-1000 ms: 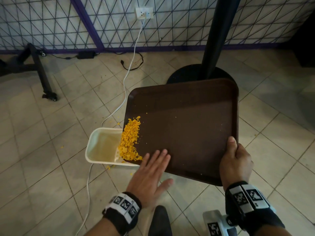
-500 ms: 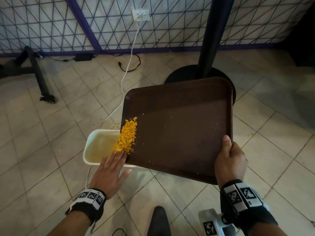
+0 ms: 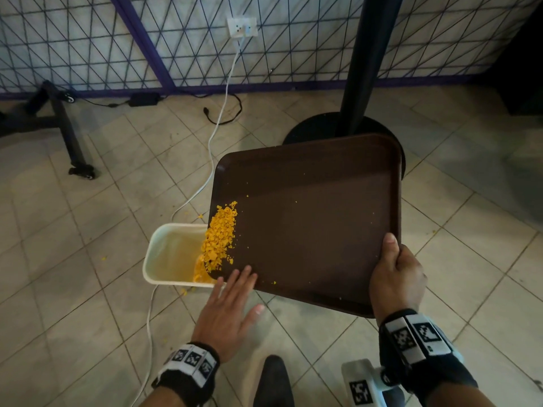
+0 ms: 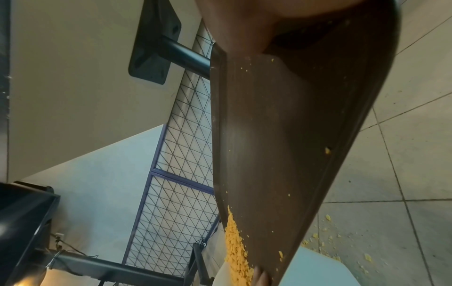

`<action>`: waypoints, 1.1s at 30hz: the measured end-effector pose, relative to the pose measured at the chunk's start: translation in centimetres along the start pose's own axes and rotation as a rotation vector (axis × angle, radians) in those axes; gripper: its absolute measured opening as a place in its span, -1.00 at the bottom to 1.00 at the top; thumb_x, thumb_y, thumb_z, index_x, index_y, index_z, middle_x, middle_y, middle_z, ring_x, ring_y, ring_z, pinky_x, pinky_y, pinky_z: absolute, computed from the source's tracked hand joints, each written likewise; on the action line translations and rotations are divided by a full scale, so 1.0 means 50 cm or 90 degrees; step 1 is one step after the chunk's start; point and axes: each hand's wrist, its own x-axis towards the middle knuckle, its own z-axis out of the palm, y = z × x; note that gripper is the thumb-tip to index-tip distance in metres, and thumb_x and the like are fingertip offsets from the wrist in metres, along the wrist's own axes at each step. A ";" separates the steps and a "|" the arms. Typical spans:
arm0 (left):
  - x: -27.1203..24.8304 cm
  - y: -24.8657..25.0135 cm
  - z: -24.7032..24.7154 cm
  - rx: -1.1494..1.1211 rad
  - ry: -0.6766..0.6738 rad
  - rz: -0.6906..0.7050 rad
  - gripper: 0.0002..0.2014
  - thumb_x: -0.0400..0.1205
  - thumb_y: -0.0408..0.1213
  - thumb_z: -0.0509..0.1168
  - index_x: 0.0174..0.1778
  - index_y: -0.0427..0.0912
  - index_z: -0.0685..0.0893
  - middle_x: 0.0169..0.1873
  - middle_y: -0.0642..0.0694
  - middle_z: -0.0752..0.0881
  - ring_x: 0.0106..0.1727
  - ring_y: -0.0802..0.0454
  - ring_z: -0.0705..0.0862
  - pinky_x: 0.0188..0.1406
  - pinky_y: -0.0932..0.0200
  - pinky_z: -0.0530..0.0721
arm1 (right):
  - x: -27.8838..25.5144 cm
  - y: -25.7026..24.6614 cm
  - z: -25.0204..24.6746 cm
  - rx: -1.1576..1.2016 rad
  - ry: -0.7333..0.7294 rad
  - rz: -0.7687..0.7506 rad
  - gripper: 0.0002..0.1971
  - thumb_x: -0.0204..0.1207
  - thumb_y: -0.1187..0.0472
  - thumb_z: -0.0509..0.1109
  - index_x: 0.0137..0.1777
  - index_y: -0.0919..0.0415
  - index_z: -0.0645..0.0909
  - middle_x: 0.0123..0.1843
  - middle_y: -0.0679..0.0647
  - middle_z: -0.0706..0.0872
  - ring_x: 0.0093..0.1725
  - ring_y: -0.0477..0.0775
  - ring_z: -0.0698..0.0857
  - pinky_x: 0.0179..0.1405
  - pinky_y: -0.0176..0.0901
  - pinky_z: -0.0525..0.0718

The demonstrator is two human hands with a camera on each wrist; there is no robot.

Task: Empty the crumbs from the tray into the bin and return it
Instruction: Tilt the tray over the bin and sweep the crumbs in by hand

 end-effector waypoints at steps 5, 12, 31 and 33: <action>0.007 -0.105 -0.016 0.032 0.002 -0.113 -0.18 0.61 0.36 -0.53 0.72 0.00 -0.02 0.72 0.03 -0.10 0.70 0.07 -0.25 0.68 -0.09 -0.20 | -0.003 0.001 0.004 -0.003 -0.003 0.005 -0.51 0.71 -0.14 0.03 -0.17 0.20 0.59 -0.32 0.04 0.62 -0.34 -0.03 0.56 -0.37 -0.12 0.46; 0.012 0.131 -0.077 -0.038 0.064 0.107 -0.33 0.71 0.31 -0.35 0.71 0.08 -0.09 0.71 0.11 -0.17 0.70 0.14 -0.30 0.65 0.01 -0.31 | -0.006 -0.001 0.005 -0.002 0.000 0.005 -0.52 0.71 -0.13 0.04 -0.18 0.21 0.59 -0.32 0.03 0.61 -0.33 -0.05 0.56 -0.41 -0.15 0.39; 0.054 -0.089 -0.085 0.008 0.091 -0.019 -0.35 0.74 0.24 -0.31 0.70 0.01 0.13 0.71 0.01 0.08 0.70 0.11 -0.07 0.68 -0.01 -0.13 | -0.003 0.008 0.007 0.003 -0.001 -0.017 -0.52 0.72 -0.12 0.03 -0.13 0.22 0.60 -0.32 0.04 0.63 -0.33 -0.04 0.58 -0.44 -0.20 0.42; 0.121 -0.086 -0.129 -0.025 0.148 -0.038 -0.36 0.75 0.22 -0.25 0.72 0.01 0.09 0.71 0.05 0.01 0.72 0.08 -0.06 0.69 -0.06 -0.07 | -0.005 0.009 0.007 0.005 -0.004 -0.012 -0.52 0.72 -0.13 0.02 -0.12 0.21 0.60 -0.31 0.05 0.64 -0.32 -0.03 0.59 -0.44 -0.22 0.43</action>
